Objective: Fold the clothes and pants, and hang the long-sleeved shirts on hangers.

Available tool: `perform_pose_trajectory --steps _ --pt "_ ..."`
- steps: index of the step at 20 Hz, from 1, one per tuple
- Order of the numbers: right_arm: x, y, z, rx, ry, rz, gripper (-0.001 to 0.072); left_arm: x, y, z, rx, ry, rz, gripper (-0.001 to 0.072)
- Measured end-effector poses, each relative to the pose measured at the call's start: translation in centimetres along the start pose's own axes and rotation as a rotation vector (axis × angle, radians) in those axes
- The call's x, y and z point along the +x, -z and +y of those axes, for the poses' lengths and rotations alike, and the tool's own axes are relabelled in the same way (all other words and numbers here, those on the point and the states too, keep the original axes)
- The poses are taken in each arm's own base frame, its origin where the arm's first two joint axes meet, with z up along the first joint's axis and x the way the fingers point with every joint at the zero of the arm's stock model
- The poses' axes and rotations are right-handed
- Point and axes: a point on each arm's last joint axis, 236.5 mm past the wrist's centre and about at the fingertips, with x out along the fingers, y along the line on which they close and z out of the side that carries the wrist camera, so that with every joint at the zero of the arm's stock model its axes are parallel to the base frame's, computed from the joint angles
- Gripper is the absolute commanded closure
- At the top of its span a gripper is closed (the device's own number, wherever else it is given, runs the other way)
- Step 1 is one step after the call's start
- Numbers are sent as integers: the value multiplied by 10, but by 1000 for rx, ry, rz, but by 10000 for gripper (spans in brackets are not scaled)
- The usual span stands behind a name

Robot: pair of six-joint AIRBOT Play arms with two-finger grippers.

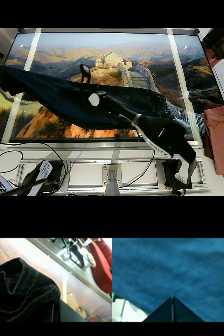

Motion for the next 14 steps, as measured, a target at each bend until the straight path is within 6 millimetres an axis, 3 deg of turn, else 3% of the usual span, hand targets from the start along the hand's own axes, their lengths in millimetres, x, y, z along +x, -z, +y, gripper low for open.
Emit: perform_pose_trajectory --steps 3,7,11,14 --pt "19 43 29 -7 -46 46 677 0 1 -1 0 5 5 679" --pt "27 76 48 -62 -68 81 677 0 1 -1 0 6 6 679" --pt "28 67 41 -101 -54 63 676 0 2 -2 0 8 9 679" --pt "28 38 27 -96 -39 8 676 1 3 -3 0 11 11 680"
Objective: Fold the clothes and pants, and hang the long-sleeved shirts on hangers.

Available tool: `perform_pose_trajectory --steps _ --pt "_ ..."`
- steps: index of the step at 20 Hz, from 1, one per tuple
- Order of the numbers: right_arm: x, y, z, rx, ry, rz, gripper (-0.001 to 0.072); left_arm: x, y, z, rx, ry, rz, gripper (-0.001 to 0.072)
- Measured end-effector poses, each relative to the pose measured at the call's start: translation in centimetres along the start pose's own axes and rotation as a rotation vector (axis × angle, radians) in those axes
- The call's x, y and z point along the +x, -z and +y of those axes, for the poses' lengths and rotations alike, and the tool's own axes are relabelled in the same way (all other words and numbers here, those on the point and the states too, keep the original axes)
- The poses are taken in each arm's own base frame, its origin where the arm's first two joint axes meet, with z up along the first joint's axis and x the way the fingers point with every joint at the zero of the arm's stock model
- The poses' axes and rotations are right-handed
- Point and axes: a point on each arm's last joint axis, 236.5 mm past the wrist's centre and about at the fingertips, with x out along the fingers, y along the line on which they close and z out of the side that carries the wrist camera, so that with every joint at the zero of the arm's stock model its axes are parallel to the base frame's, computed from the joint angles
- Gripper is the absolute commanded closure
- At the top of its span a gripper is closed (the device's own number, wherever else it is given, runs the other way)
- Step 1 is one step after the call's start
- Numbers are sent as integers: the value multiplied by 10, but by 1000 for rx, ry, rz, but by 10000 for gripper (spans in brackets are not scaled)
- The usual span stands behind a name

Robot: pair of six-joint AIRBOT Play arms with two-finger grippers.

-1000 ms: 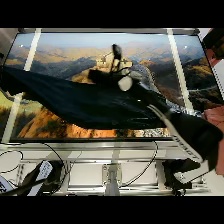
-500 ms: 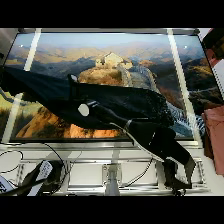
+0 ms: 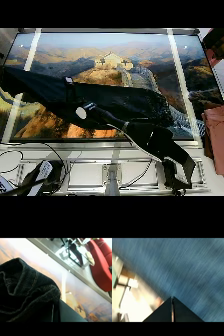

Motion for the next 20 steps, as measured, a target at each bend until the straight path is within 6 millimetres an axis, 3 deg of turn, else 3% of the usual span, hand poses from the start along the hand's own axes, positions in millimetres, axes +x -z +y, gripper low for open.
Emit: perform_pose_trajectory --steps 4,7,11,16,20 --pt "-3 -44 -16 30 0 -127 677 6 8 -12 8 30 25 680" --pt "4 -50 -36 141 8 -161 678 11 15 -27 20 64 44 680" --pt "25 -25 -54 308 23 -98 677 6 13 -50 41 106 27 680" --pt "47 13 -31 351 -7 7 677 -2 13 -69 55 139 24 680" --pt "50 35 -36 335 22 85 676 -3 21 -64 63 115 57 681"
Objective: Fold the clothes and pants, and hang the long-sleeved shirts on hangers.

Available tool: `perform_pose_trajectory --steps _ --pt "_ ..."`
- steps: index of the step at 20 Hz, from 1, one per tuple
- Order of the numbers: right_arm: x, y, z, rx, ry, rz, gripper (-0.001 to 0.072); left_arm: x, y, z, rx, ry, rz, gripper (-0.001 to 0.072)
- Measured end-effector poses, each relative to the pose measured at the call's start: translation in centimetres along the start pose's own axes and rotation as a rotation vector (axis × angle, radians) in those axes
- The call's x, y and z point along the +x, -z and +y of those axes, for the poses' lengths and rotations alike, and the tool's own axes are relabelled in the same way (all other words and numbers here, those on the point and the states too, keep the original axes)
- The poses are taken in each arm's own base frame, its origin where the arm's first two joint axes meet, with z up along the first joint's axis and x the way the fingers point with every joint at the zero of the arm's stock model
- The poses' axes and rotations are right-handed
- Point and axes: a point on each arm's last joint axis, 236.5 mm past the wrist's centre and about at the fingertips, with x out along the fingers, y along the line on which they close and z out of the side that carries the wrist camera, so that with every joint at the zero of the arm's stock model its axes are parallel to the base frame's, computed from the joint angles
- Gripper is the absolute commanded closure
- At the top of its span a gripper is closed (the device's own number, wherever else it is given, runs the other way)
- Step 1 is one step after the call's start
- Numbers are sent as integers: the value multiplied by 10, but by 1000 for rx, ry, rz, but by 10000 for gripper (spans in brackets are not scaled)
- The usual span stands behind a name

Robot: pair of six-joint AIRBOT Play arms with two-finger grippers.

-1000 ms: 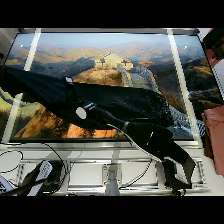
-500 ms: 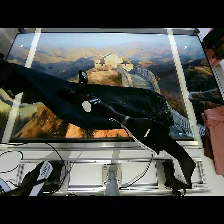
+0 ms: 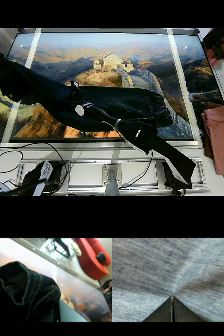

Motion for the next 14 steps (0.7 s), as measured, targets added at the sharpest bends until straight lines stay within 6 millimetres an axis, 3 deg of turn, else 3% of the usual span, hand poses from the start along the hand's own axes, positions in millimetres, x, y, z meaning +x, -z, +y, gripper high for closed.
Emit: perform_pose_trajectory --steps 3,7,11,14 --pt "-4 5 -13 -27 48 59 676 1 14 10 38 -43 53 683" --pt "-18 -4 -17 -121 83 115 676 13 50 19 67 -81 190 685" --pt "-40 -31 -14 -201 95 129 675 38 100 4 81 -28 351 685" --pt "-61 -64 -18 -251 122 110 675 56 142 -14 83 37 473 684"
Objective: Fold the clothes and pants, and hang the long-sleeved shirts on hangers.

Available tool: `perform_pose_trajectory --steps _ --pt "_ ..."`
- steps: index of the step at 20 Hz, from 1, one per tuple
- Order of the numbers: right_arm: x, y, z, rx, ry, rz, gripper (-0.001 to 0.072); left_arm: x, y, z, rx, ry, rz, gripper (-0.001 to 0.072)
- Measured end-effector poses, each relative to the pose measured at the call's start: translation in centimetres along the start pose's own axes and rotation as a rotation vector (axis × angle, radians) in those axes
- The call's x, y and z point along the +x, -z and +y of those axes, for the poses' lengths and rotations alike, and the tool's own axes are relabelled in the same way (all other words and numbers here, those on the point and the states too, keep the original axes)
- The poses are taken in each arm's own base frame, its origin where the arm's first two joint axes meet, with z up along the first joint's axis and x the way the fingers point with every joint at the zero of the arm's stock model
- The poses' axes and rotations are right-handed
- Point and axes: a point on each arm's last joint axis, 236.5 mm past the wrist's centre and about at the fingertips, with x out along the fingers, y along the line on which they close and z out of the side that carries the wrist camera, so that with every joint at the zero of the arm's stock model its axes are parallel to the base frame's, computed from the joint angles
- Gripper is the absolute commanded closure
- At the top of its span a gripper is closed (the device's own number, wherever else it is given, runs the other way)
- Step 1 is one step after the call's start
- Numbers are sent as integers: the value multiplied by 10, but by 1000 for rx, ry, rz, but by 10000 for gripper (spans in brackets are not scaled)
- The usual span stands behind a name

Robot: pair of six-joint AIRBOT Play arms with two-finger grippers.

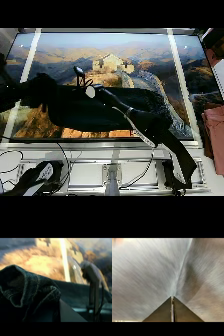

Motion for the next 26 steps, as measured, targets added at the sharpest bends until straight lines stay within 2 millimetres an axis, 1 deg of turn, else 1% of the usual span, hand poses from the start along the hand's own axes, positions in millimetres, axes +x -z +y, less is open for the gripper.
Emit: perform_pose_trajectory --steps 2,4,5,7,8,11,13,15,16,17,18,19,20,22,23,24,25,26 --pt "-19 -19 -17 -33 46 -6 675 24 21 -12 6 42 84 684" --pt "-43 -43 -37 -66 103 -22 675 47 46 -24 30 85 171 685" --pt "-57 -55 -47 -82 135 -33 675 59 59 -31 53 108 215 684" --pt "-94 -87 -62 -117 198 -82 675 78 89 -43 113 146 306 684" --pt "-112 -99 -69 -133 228 -103 675 86 104 -48 142 160 353 684" --pt "-171 -138 -81 -178 310 -188 674 107 155 -57 238 185 503 682" --pt "-207 -155 -87 -207 366 -226 674 119 181 -59 294 185 572 680" --pt "-237 -167 -85 -235 396 -262 674 128 204 -61 333 189 626 679" --pt "-246 -169 -86 -244 410 -264 674 132 214 -61 346 189 650 649" --pt "-255 -171 -86 -258 426 -272 674 134 221 -60 356 188 666 516" --pt "-262 -174 -85 -268 433 -281 674 136 227 -61 361 192 682 354" --pt "-266 -175 -86 -275 444 -282 674 136 232 -62 363 197 697 306" --pt "-269 -173 -88 -277 454 -273 674 136 237 -63 367 202 712 310" --pt "-274 -174 -86 -283 458 -278 674 135 243 -64 372 209 733 307" --pt "-274 -173 -88 -284 464 -271 675 133 247 -65 371 218 750 271" --pt "-275 -173 -90 -286 471 -268 674 130 250 -66 370 225 766 217" --pt "-277 -174 -89 -290 474 -271 674 127 253 -68 368 235 782 189" --pt "-278 -174 -89 -291 474 -273 674 125 256 -70 364 246 798 190"
